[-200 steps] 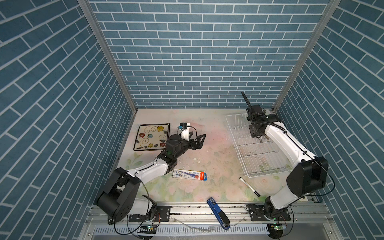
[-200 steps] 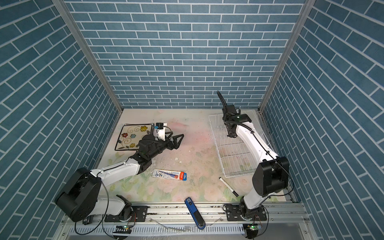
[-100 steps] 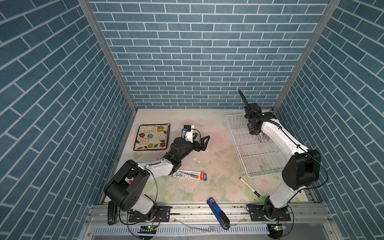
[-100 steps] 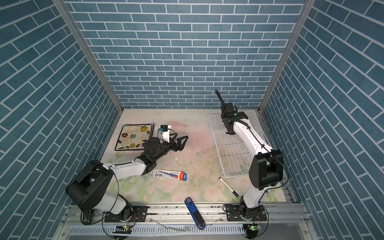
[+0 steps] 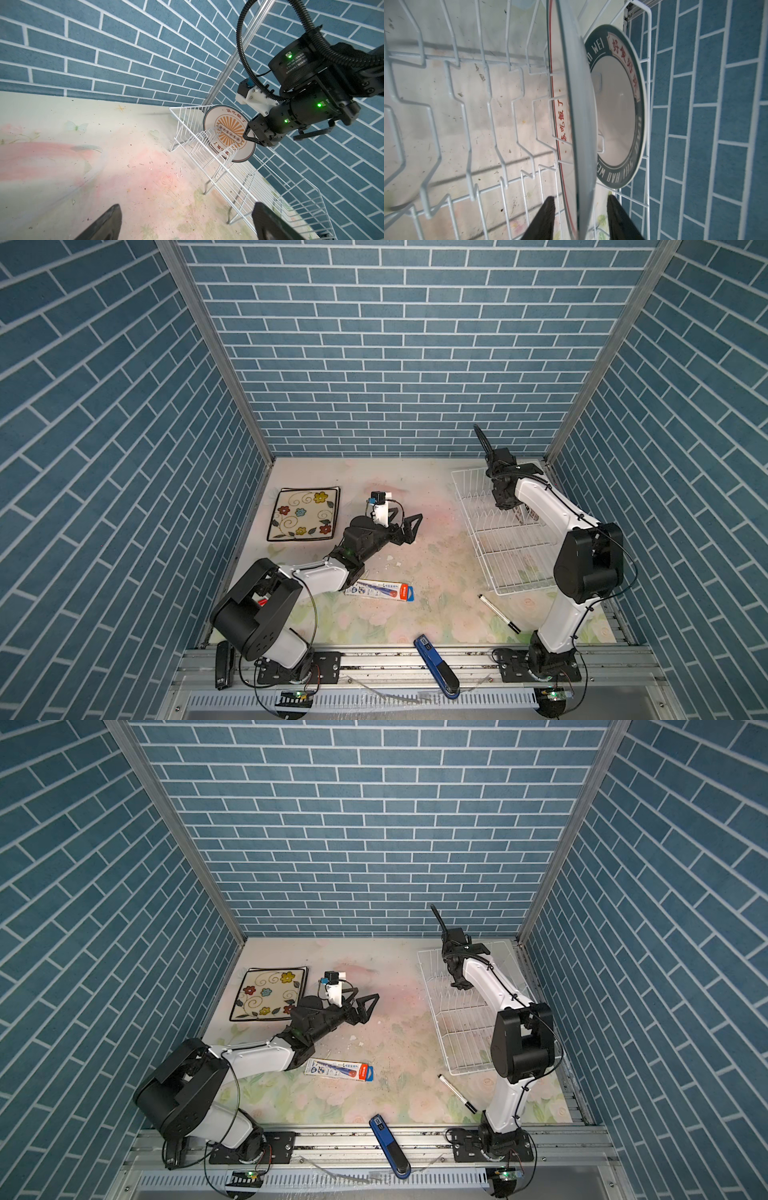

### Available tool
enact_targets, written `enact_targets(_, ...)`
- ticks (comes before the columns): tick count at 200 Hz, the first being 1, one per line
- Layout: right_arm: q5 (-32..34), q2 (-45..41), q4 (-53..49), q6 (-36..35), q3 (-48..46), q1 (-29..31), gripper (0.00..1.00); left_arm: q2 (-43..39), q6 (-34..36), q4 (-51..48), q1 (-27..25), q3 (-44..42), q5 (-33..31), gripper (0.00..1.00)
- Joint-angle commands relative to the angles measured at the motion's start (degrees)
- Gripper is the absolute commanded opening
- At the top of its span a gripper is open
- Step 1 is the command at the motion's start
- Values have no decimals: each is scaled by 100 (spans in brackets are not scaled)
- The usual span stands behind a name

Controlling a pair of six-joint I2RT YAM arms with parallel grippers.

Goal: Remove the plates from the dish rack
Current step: 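Close the right gripper on the round plate's rim in the rack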

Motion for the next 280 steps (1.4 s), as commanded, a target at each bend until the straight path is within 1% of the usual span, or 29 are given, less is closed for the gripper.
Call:
enact_targets(1,449,183,66,-248,320,-37,40,89,-31,134,-70,-57,-25,100)
enact_targets(17,500,228,117,-283,337,-50,37,113,-39,129,-80,-42,-32,100)
enact_targets(88,658,485,333,-397,352,-96,33,88,-22,85,-98,-31,-46,100)
enact_targets(146,694,562,446,-442,344,-104,27,70,-40,42,-106,-16,-36,100)
enact_targets(205,706,655,411,-392,337,-121,20,47,-40,0,-124,-49,-58,100)
enact_targets(280,792,698,377,-364,335,-114,15,47,-45,-55,-141,-22,-36,100)
